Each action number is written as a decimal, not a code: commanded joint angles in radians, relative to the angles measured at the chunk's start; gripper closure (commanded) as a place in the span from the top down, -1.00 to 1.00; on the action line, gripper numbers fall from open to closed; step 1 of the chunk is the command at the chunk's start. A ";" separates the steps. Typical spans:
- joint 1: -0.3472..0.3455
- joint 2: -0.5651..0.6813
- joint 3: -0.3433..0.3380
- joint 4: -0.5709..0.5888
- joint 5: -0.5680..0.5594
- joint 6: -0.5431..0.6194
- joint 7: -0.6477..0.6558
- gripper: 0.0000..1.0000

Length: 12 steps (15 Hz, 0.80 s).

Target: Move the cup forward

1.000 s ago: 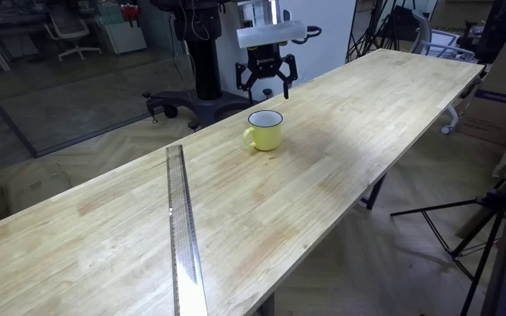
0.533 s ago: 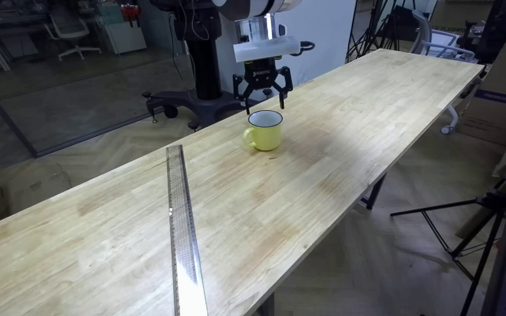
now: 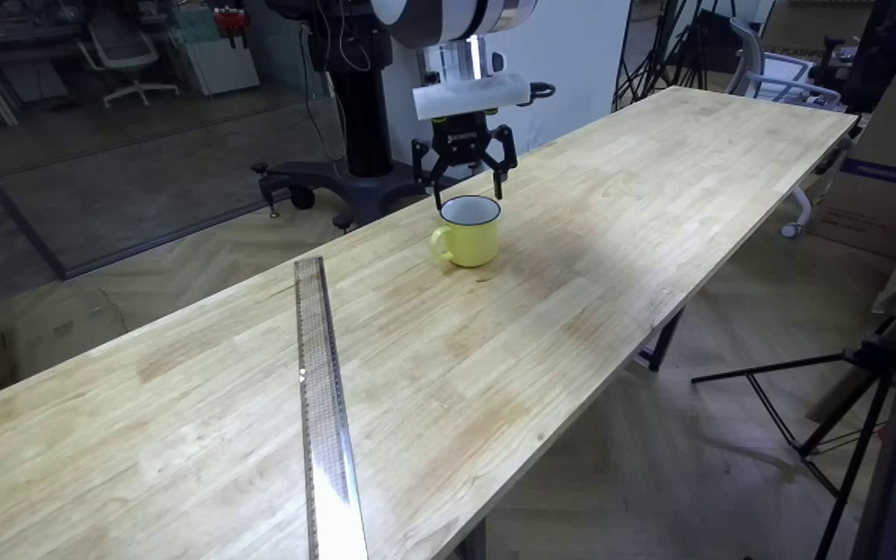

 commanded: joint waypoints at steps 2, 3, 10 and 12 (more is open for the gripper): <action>0.001 0.057 0.000 0.064 0.004 -0.021 -0.002 1.00; 0.002 0.065 0.000 0.071 0.002 -0.022 -0.004 1.00; 0.006 0.091 -0.003 0.116 -0.010 -0.043 -0.018 1.00; 0.009 0.097 -0.004 0.129 -0.016 -0.048 -0.023 1.00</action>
